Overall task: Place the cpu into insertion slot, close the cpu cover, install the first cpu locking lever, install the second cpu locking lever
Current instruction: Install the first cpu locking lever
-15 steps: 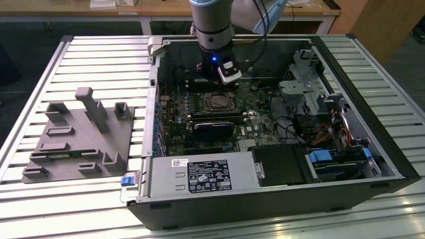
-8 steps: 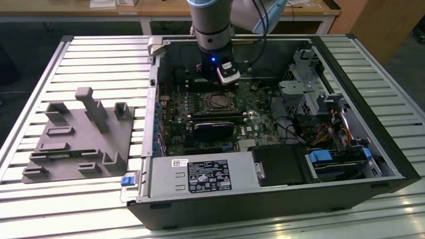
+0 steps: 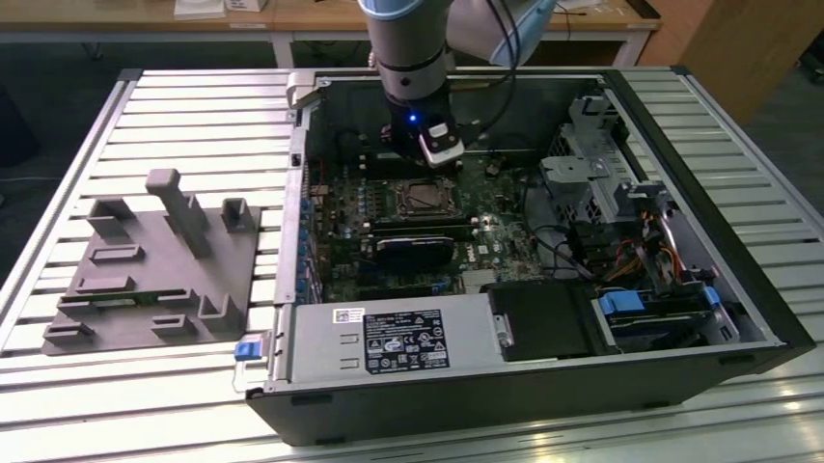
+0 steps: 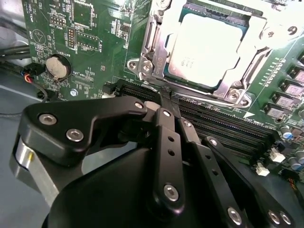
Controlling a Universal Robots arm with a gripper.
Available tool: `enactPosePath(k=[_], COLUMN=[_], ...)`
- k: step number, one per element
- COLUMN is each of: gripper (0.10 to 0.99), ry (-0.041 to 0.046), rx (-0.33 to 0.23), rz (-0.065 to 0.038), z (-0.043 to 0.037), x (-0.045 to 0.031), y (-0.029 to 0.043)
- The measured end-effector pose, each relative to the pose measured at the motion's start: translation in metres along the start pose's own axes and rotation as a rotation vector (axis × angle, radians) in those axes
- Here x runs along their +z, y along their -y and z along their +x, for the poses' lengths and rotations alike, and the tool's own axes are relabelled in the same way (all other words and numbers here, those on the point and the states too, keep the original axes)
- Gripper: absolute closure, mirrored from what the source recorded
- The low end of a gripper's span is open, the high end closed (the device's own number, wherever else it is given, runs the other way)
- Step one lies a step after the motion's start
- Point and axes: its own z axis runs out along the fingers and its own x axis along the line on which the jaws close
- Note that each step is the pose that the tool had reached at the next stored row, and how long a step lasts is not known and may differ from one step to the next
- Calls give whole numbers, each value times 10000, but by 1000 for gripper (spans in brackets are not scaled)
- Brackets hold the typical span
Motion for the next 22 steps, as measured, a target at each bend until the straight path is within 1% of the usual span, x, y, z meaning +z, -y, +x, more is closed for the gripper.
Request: enactPosePath(k=[5, 8, 13, 16, 22], gripper=[980, 980, 980, 980, 980], ry=[36, 35, 36, 39, 40], rx=[34, 52, 63, 70, 77], rz=[-8, 19, 23, 23, 25], z=[-4, -7, -9, -17, -45], x=[15, 11, 4, -41, -183], y=[16, 31, 34, 24, -5])
